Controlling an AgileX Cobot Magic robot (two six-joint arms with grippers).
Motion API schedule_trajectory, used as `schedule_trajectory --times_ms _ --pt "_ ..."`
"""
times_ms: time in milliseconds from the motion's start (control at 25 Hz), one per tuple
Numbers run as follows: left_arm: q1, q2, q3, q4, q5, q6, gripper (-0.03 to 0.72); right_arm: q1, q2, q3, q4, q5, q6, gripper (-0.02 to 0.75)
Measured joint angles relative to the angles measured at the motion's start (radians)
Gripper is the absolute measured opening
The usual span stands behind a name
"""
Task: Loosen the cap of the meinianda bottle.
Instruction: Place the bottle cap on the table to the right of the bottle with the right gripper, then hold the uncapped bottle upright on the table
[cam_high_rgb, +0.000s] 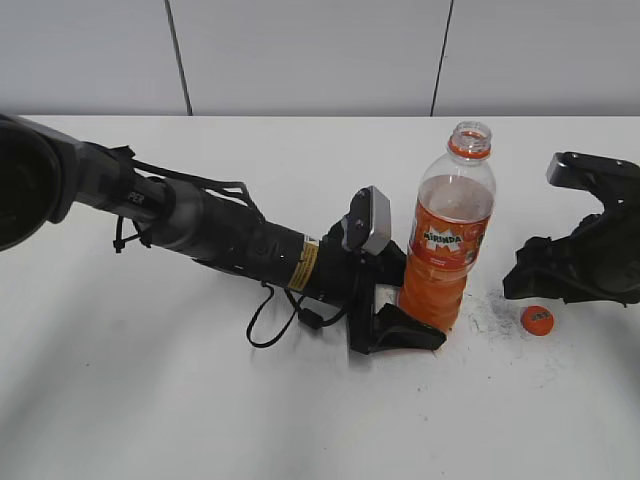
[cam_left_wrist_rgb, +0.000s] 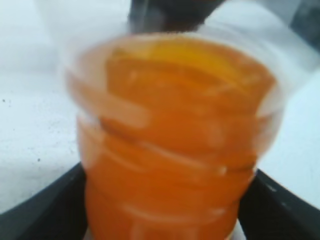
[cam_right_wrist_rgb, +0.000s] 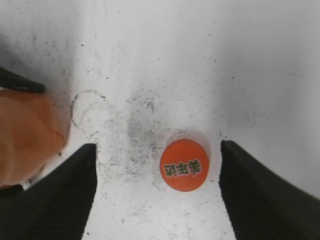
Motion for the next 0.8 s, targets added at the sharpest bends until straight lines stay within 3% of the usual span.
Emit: schedule_trajectory --times_ms 200,480,800 --pt "0.031 -0.001 0.000 0.047 -0.003 -0.070 0.675 0.000 -0.055 0.000 0.000 0.012 -0.001 0.565" --pt "0.078 -0.058 0.008 0.226 0.026 -0.190 0.675 0.000 -0.066 0.000 0.000 0.013 -0.003 0.566" --pt "0.132 -0.158 0.073 0.308 0.165 -0.232 0.675 0.000 -0.104 0.000 0.000 0.018 -0.004 0.566"
